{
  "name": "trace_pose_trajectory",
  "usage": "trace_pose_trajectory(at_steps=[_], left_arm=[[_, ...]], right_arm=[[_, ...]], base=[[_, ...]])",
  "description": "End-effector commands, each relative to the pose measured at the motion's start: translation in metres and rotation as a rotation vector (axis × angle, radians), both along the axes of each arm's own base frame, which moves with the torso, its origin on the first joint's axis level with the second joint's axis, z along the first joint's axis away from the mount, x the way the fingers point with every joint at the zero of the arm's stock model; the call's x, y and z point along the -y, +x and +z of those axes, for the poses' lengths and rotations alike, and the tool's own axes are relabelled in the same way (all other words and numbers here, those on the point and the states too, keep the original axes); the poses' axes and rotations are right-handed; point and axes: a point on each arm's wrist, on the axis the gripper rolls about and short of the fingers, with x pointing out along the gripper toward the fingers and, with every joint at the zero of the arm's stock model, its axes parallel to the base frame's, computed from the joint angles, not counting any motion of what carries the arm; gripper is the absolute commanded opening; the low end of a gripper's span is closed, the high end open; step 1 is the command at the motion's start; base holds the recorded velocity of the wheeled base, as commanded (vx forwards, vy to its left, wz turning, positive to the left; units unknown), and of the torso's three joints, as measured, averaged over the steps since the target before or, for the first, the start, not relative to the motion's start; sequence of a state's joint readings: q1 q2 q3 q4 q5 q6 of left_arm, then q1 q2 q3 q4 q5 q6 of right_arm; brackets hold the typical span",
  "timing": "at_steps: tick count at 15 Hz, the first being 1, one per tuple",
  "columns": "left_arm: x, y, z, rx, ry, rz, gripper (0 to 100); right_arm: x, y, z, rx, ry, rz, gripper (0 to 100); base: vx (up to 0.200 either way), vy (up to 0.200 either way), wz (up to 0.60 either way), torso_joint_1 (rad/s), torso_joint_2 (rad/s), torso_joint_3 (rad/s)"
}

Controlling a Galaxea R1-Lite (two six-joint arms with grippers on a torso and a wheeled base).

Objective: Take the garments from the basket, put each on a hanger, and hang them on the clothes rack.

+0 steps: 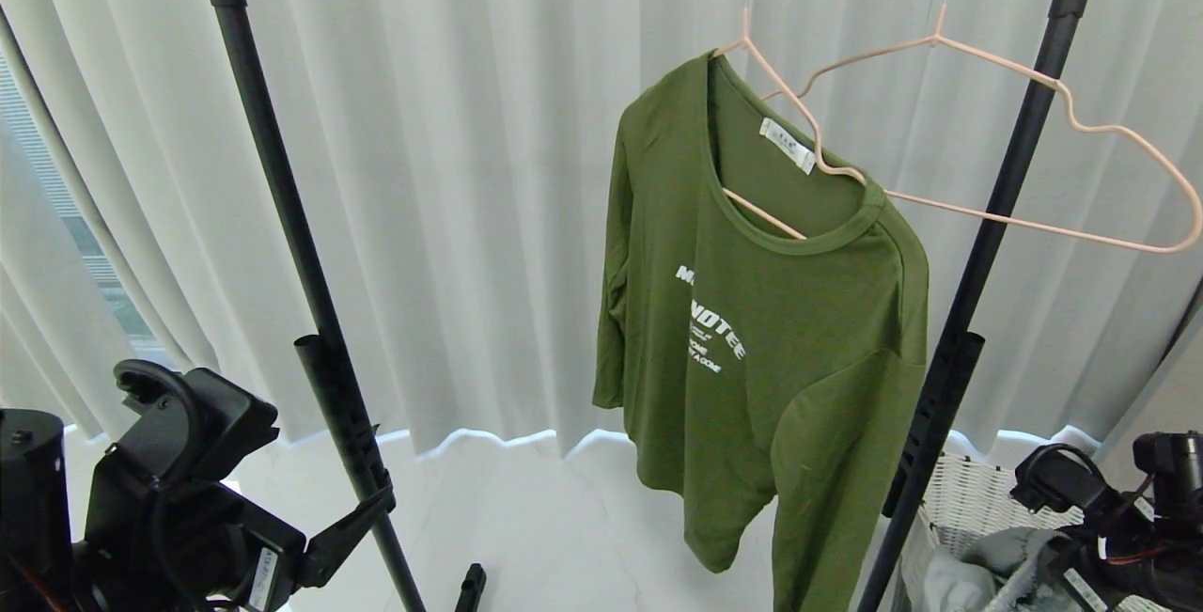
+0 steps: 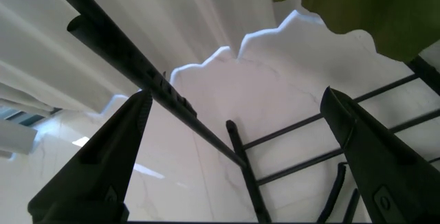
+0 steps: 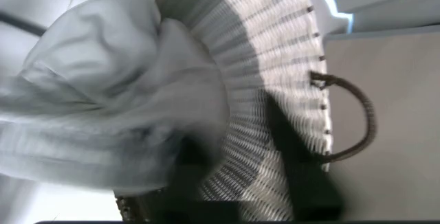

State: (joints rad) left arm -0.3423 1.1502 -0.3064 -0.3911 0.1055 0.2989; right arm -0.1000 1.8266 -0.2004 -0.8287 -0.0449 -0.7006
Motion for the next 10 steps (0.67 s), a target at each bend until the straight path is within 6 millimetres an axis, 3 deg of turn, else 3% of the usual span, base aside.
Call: trace_pose_trajectory(at_steps=[1, 4, 5, 7, 9, 10], left_arm=[[0.0, 0.0, 0.0, 0.002, 0.002, -0.002, 100], [0.002, -0.003, 0.003, 0.017, -0.002, -0.023, 100], [0.003, -0.006, 0.004, 0.027, -0.005, -0.034, 100], [0.001, -0.009, 0.004, 0.035, -0.006, -0.033, 100], [0.0, -0.012, 0.003, 0.043, -0.008, -0.029, 100], [-0.001, -0.013, 0.003, 0.046, -0.008, -0.026, 100]], right_arm=[[0.0, -0.004, 0.021, 0.064, 0.005, -0.01, 0], [-0.004, -0.001, 0.059, 0.054, 0.038, -0.02, 0], [-0.013, -0.003, 0.091, 0.025, 0.084, -0.022, 0], [-0.033, -0.013, 0.135, 0.005, 0.173, -0.015, 0], [-0.053, -0.028, 0.172, 0.018, 0.25, 0.013, 0], [-0.057, -0.032, 0.181, 0.024, 0.264, 0.024, 0]], base=[[0.0, 0.0, 0.0, 0.0, 0.0, 0.0], [0.0, 0.0, 0.0, 0.0, 0.0, 0.0], [0.0, 0.0, 0.0, 0.0, 0.0, 0.0], [0.0, 0.0, 0.0, 0.0, 0.0, 0.0], [0.0, 0.0, 0.0, 0.0, 0.0, 0.0], [0.0, 0.0, 0.0, 0.0, 0.0, 0.0]])
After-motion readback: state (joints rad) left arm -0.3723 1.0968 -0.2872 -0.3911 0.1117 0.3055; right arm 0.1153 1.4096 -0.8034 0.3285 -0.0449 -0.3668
